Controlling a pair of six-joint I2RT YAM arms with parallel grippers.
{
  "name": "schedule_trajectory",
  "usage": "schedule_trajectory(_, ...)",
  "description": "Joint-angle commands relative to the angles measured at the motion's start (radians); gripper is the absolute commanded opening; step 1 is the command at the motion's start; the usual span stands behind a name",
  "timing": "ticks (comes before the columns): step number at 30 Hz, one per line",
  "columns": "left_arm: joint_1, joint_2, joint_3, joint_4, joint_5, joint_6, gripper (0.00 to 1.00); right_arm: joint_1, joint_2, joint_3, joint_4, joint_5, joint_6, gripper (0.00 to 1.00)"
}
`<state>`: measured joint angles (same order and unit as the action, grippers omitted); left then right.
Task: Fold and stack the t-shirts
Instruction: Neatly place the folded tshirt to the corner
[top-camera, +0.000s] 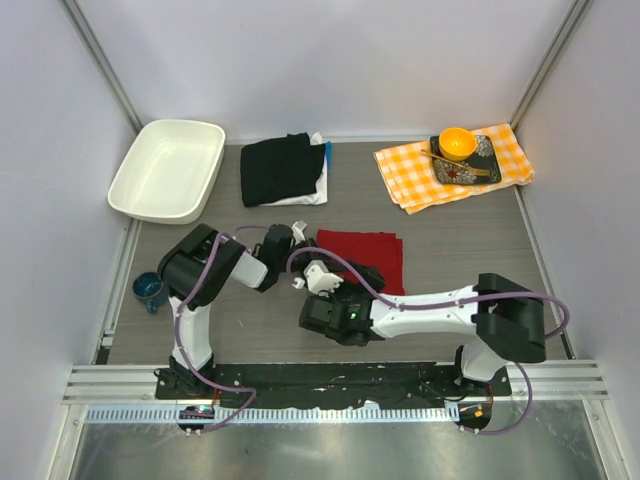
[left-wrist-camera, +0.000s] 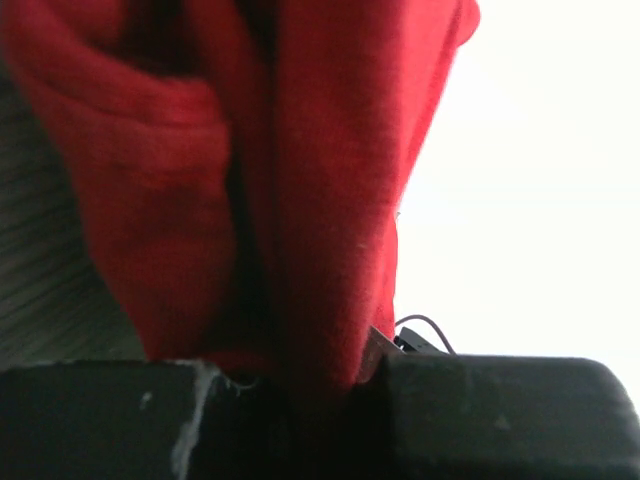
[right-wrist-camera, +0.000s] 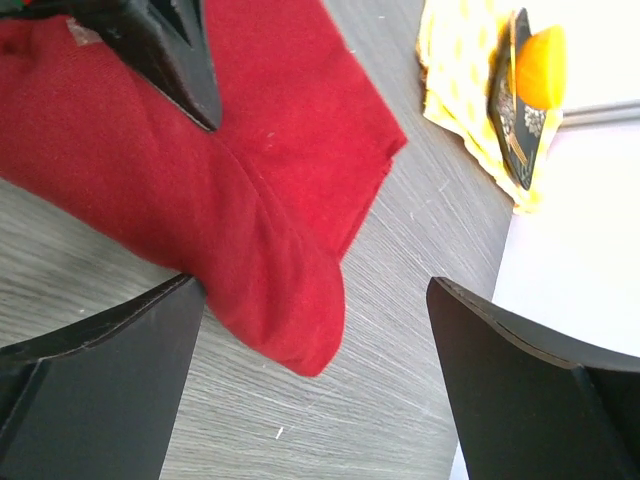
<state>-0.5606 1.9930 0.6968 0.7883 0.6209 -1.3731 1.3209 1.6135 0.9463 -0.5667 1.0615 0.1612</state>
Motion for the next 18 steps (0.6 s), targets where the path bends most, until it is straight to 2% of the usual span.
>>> schedule_trajectory(1,0.01,-0.103,0.111,-0.234,-0.035,0.109,0.0,0.003,-0.142,0.028,-0.009,0.165,0.099,0.98)
schedule_trajectory(10,0.018,-0.063,0.443,-0.596,-0.055,0.356,0.0,-0.038,-0.247,0.072,-0.134,0.229,0.314,0.99)
schedule_trajectory(15,0.037,0.07,0.725,-0.739,-0.024,0.468,0.0,-0.052,-0.265,0.048,-0.153,0.181,0.4,0.99)
schedule_trajectory(18,0.045,0.16,0.901,-0.916,-0.023,0.56,0.0,-0.055,-0.259,0.048,-0.177,0.16,0.46,0.99)
